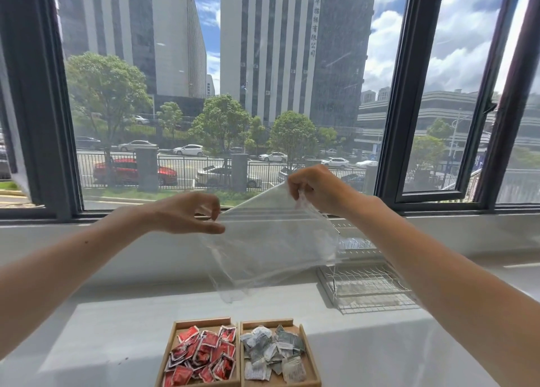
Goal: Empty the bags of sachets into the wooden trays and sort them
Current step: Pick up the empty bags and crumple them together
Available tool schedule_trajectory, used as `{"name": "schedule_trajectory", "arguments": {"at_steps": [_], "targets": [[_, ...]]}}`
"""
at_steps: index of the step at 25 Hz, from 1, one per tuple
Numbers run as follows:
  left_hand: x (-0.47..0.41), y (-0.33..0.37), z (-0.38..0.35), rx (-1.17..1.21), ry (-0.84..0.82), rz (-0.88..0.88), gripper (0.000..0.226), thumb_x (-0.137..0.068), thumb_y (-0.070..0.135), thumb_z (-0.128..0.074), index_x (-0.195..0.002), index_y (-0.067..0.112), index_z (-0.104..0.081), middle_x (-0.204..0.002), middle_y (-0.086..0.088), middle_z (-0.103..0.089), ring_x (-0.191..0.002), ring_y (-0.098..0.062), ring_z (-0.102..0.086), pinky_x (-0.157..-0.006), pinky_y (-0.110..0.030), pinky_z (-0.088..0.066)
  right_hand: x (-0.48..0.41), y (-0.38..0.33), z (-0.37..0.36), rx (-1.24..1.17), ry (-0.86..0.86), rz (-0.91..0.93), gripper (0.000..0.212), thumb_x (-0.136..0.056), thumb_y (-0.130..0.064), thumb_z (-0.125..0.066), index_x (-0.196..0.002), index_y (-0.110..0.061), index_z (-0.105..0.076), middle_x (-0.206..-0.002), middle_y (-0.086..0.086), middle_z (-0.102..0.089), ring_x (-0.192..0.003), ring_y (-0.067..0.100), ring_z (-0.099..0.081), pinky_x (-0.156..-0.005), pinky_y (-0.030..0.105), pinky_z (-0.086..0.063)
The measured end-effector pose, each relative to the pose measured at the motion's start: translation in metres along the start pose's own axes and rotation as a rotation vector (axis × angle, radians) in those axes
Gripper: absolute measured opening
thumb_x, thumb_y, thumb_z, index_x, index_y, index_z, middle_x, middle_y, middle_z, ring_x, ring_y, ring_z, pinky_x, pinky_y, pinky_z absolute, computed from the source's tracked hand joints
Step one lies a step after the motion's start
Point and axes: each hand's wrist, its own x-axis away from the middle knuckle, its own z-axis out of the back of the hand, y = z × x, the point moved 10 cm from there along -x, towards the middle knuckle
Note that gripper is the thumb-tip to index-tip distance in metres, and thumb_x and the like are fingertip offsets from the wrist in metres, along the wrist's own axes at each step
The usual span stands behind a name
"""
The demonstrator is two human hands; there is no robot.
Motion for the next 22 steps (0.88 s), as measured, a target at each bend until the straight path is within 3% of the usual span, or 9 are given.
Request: {"name": "schedule_trajectory", "arguments": {"at_steps": [2,5,8,11,13,16,18,20,22], "targets": [[-0.009,0.017,0.004,0.182,0.098,-0.034,0.071,-0.054,0.071,-0.077,-0.104,0.026,-0.052,-0.119,0.000,-0.066,-0.108,-0.009,-0.065,-0.093,-0.031,-0.055,-0.003,-0.015,-0.003,0.032,-0.027,0.071,0.040,-0.079,0.019,-0.041,-0.067,-0.012,-0.062,-0.070,0.010,-0.066,-0.069,0.027,-0.064,-0.066,0.047,-0.055],[-0.022,0.046,-0.002,0.221,0.064,-0.072,0.082,-0.063,0.040,-0.085,-0.133,0.025,-0.047,-0.118,-0.004,-0.066,-0.105,-0.013,-0.065,-0.090,-0.021,-0.051,-0.008,-0.041,0.000,0.015,-0.012,0.155,0.038,-0.078,0.018,-0.041,-0.067,-0.010,-0.064,-0.071,0.011,-0.067,-0.069,0.027,-0.065,-0.066,0.047,-0.054],[-0.030,0.058,-0.005,0.303,0.043,-0.098,0.040,-0.076,0.013,-0.082,-0.113,0.007,-0.069,-0.090,-0.003,-0.076,-0.079,-0.014,-0.070,-0.073,-0.023,-0.055,-0.012,-0.053,0.016,-0.132,0.051,0.121,0.042,-0.074,0.020,-0.037,-0.067,-0.010,-0.065,-0.076,0.012,-0.070,-0.076,0.029,-0.068,-0.070,0.047,-0.055],[-0.034,0.053,-0.008,0.299,0.044,-0.069,0.017,-0.080,0.007,-0.077,-0.096,0.000,-0.072,-0.086,-0.011,-0.077,-0.081,-0.023,-0.073,-0.075,-0.037,-0.058,-0.008,-0.043,0.017,-0.462,0.032,-0.035,0.036,-0.085,0.018,-0.041,-0.090,-0.006,-0.068,-0.085,0.010,-0.072,-0.078,0.034,-0.072,-0.063,0.046,-0.060],[-0.033,0.046,-0.008,0.322,0.052,-0.048,0.012,-0.081,0.003,-0.075,-0.092,0.001,-0.072,-0.084,-0.013,-0.077,-0.079,-0.023,-0.072,-0.075,-0.039,-0.058,-0.002,-0.027,0.007,-0.806,-0.034,-0.180,0.029,-0.093,0.003,-0.056,-0.119,-0.009,-0.058,-0.102,0.021,-0.071,-0.083,0.039,-0.073,-0.059,0.038,-0.060],[-0.027,0.039,0.000,0.583,0.098,-0.025,0.023,-0.077,0.007,-0.073,-0.096,-0.004,-0.069,-0.083,-0.015,-0.076,-0.074,-0.021,-0.073,-0.063,-0.024,-0.056,0.018,-0.005,-0.016,-1.187,-0.258,-0.348,0.077,-0.076,-0.053,-0.071,-0.140,-0.016,-0.047,-0.129,0.027,-0.061,-0.115,0.043,-0.062,-0.090,0.049,-0.056],[-0.025,0.035,0.012,0.739,0.177,-0.037,0.025,-0.076,0.006,-0.070,-0.098,-0.006,-0.067,-0.081,-0.014,-0.076,-0.069,-0.017,-0.073,-0.058,-0.019,-0.054,0.029,-0.004,-0.024,-1.411,-0.309,-0.321,0.089,-0.073,-0.071,-0.054,-0.142,-0.013,-0.048,-0.139,0.024,-0.054,-0.127,0.041,-0.054,-0.099,0.052,-0.050],[-0.027,0.027,0.019,0.847,0.249,-0.025,0.022,-0.078,0.005,-0.068,-0.098,-0.004,-0.067,-0.082,-0.014,-0.075,-0.069,-0.017,-0.073,-0.058,-0.021,-0.056,0.035,-0.004,-0.031,-1.632,-0.242,-0.325,0.097,-0.075,-0.079,-0.032,-0.139,-0.008,-0.049,-0.142,0.024,-0.051,-0.130,0.042,-0.051,-0.098,0.056,-0.049],[-0.030,0.016,0.020,0.930,0.313,0.022,0.018,-0.079,0.007,-0.070,-0.096,0.002,-0.070,-0.087,-0.017,-0.075,-0.073,-0.019,-0.073,-0.064,-0.025,-0.060,0.033,-0.008,-0.041,-1.734,-0.202,-0.303,0.104,-0.072,-0.083,-0.025,-0.139,-0.007,-0.049,-0.142,0.022,-0.052,-0.129,0.042,-0.052,-0.096,0.056,-0.050]]}}
